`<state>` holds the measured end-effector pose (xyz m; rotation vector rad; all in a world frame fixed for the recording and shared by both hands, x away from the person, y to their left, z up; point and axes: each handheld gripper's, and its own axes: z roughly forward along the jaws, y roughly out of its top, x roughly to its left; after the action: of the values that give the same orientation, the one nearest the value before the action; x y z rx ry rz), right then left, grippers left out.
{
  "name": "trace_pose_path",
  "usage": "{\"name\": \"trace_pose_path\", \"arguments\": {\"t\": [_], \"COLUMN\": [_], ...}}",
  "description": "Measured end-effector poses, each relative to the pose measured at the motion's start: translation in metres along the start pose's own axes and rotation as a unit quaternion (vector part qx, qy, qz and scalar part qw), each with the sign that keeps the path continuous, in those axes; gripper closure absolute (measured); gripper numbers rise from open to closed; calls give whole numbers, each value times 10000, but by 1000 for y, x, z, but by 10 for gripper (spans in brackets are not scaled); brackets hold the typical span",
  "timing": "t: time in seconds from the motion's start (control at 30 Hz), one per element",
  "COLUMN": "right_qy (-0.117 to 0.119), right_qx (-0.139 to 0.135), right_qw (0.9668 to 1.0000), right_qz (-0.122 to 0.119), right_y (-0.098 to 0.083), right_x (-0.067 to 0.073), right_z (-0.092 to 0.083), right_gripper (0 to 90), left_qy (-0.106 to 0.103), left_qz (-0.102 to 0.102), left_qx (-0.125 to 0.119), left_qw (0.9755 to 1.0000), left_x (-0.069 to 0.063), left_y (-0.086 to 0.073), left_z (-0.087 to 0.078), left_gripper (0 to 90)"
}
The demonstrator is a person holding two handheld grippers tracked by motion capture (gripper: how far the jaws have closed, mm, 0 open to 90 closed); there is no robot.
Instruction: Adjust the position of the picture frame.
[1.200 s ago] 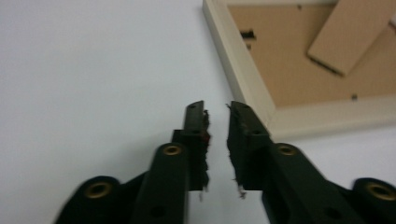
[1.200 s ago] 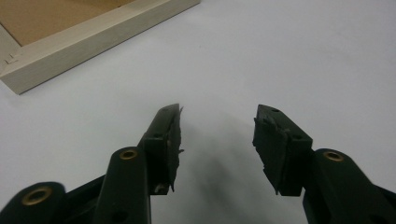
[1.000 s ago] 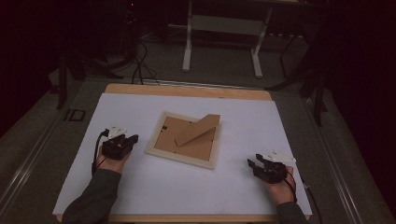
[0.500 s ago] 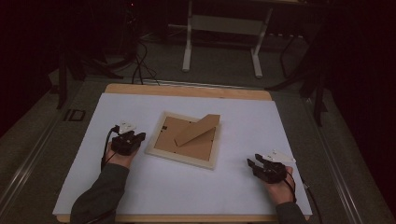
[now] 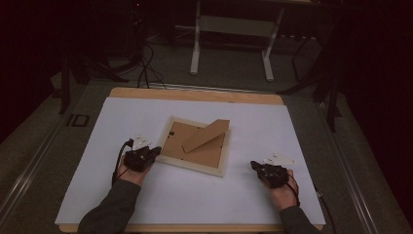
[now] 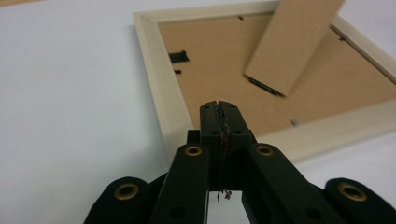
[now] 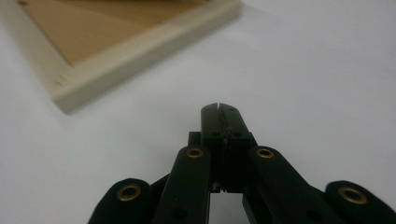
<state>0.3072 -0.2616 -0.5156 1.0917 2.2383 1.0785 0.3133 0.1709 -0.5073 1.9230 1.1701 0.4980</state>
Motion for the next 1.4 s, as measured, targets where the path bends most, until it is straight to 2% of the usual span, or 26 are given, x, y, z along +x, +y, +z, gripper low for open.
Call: {"name": "trace_pose_path", "arguments": {"t": [0.07, 0.17, 0.3, 0.37, 0.43, 0.5, 0.63, 0.8, 0.87, 1.17, 1.27, 1.4], "right_qy": [88, 214, 309, 317, 370, 423, 431, 435, 425, 589, 698, 770], "right_qx": [17, 75, 126, 147, 143, 123, 181, 305, 369, 412, 418, 410], "right_qw": [9999, 9996, 9993, 9993, 9991, 9989, 9988, 9986, 9983, 9973, 9963, 9957], "right_qz": [-47, -141, -148, -143, -154, -140, -165, -79, -133, -132, -267, -308], "right_y": [4, 11, 21, 24, 34, 40, 47, 45, 42, 41, 40, 40], "right_x": [6, 16, 23, 24, 29, 31, 36, 37, 38, 40, 45, 49], "right_z": [5, 16, 28, 31, 39, 42, 52, 61, 64, 63, 62, 62], "right_gripper": [899, 899, 899, 899, 898, 898, 898, 898, 898, 898, 898, 898], "left_qy": [2, -10, -65, -65, -123, -130, -114, -99, -77, -43, 8, 93], "left_qz": [33, -37, -136, -136, -152, -144, -114, -108, -173, -249, -285, -258], "left_qx": [25, 37, 55, 55, 179, 260, 344, 430, 466, 473, 498, 507], "left_qw": [10000, 10000, 9999, 9999, 9996, 9995, 9993, 9990, 9987, 9986, 9984, 9983], "left_x": [-2, -1, -1, -1, -4, -4, -5, -4, -1, 4, 8, 11], "left_y": [-5, -13, -23, -23, -34, -36, -38, -38, -37, -34, -31, -27], "left_z": [-2, -5, -7, -7, -6, -5, 0, 3, 6, 9, 12, 16], "left_gripper": [900, 900, 900, 900, 900, 900, 900, 900, 900, 900, 900, 900]}}
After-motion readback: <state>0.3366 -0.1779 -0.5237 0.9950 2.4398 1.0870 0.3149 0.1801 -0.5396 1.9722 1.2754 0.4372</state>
